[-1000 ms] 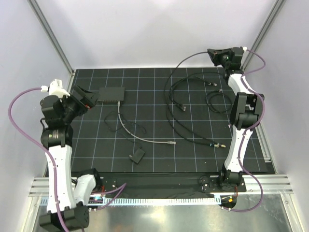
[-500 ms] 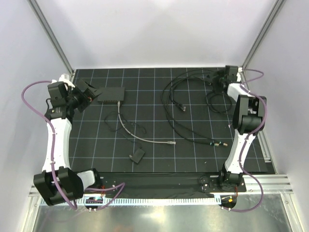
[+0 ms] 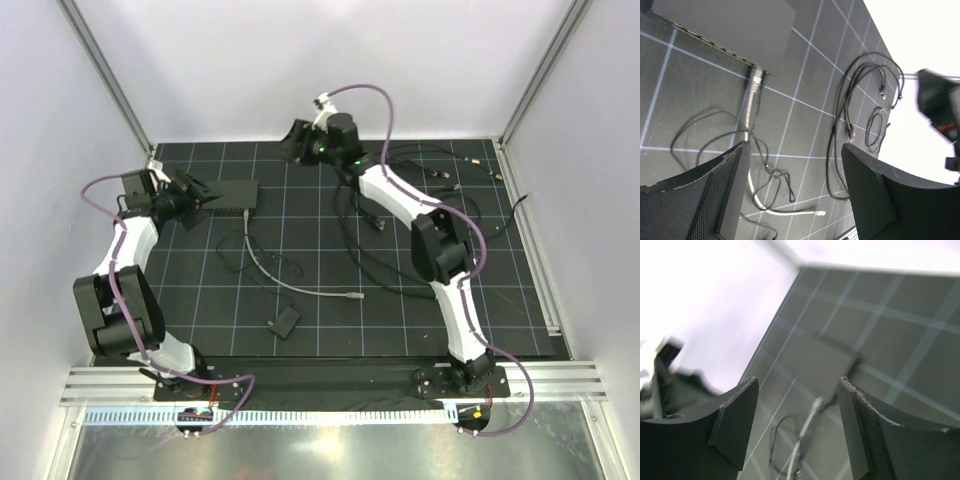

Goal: Pull the plug from the switch port

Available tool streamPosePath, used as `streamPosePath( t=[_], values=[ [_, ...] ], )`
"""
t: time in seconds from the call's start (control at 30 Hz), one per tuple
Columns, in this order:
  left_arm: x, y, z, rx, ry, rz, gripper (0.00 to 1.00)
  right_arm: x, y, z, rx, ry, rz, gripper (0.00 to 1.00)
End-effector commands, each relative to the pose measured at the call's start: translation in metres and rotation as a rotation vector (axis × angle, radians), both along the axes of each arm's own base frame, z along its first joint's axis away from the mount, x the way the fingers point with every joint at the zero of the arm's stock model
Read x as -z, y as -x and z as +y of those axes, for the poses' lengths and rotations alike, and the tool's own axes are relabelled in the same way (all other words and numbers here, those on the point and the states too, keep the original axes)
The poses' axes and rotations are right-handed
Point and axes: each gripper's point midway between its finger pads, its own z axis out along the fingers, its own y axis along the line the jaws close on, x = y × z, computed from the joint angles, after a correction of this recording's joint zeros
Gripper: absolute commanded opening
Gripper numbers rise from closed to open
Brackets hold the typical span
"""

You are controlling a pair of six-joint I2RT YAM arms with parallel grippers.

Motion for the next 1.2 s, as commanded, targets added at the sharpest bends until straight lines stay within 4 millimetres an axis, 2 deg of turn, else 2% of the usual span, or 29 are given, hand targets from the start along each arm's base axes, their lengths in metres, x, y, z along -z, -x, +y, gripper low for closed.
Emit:
streamPosePath(
  t=[0.0,0.03,0.07,0.1,0.2,0.27,0.4,0.43,0.47,0.5,0.57,0.6,0.77,0.83,0.9,0.93,0.97,1.17],
  values=[
    [-0.018,-0.023,0.008,0.012,-0.055,-0.111,0.77,0.032,0.005,0.019,-0.117,0.015,0.016,0.70],
    [-0.017,-0.027,0.008,0.017,-0.058,-0.115,0.75,0.033,0.015,0.035,-0.149,0.007,0.012,0.69],
    [-0.022,-0.035,0.008,0.015,-0.064,-0.123,0.74,0.042,0.018,0.042,-0.155,0.008,0.026,0.66],
    [-0.014,-0.041,0.004,0.022,-0.052,-0.105,0.73,0.046,0.022,0.048,-0.163,0.009,0.030,0.61],
    [-0.016,-0.059,-0.003,0.029,-0.095,-0.129,0.73,0.068,0.034,0.063,-0.155,0.034,0.064,0.56],
    [-0.006,-0.070,-0.012,0.041,-0.118,-0.121,0.72,0.085,0.043,0.068,-0.151,0.036,0.095,0.52],
    [0.022,-0.093,-0.005,-0.016,-0.179,-0.077,0.73,0.099,0.052,0.074,-0.138,0.009,0.139,0.44],
    [0.022,-0.100,-0.007,-0.022,-0.173,-0.080,0.73,0.103,0.054,0.075,-0.136,0.004,0.145,0.43],
    [0.038,-0.105,-0.008,-0.022,-0.176,-0.049,0.74,0.105,0.055,0.076,-0.135,-0.003,0.153,0.42],
    [0.040,-0.111,-0.004,-0.043,-0.198,-0.048,0.74,0.111,0.056,0.080,-0.136,-0.007,0.169,0.40],
    [0.053,-0.116,-0.011,-0.039,-0.179,-0.022,0.75,0.119,0.056,0.083,-0.137,-0.017,0.194,0.38],
    [0.053,-0.119,-0.013,-0.038,-0.172,-0.026,0.75,0.126,0.057,0.086,-0.141,-0.028,0.221,0.37],
    [0.070,-0.129,-0.012,-0.035,-0.209,-0.009,0.77,0.146,0.058,0.095,-0.143,-0.063,0.276,0.37],
    [0.076,-0.128,-0.013,-0.029,-0.203,0.011,0.78,0.151,0.059,0.102,-0.147,-0.064,0.288,0.37],
    [0.081,-0.128,-0.014,-0.020,-0.199,0.021,0.78,0.165,0.059,0.106,-0.143,-0.055,0.303,0.37],
    [0.083,-0.128,-0.014,-0.020,-0.200,0.023,0.78,0.165,0.061,0.112,-0.150,-0.045,0.294,0.37],
    [0.084,-0.129,-0.013,-0.025,-0.202,0.025,0.78,0.177,0.060,0.113,-0.145,-0.028,0.305,0.37],
    [0.100,-0.123,-0.012,-0.028,-0.210,0.079,0.77,0.192,0.065,0.131,-0.152,-0.026,0.331,0.37]
  ],
)
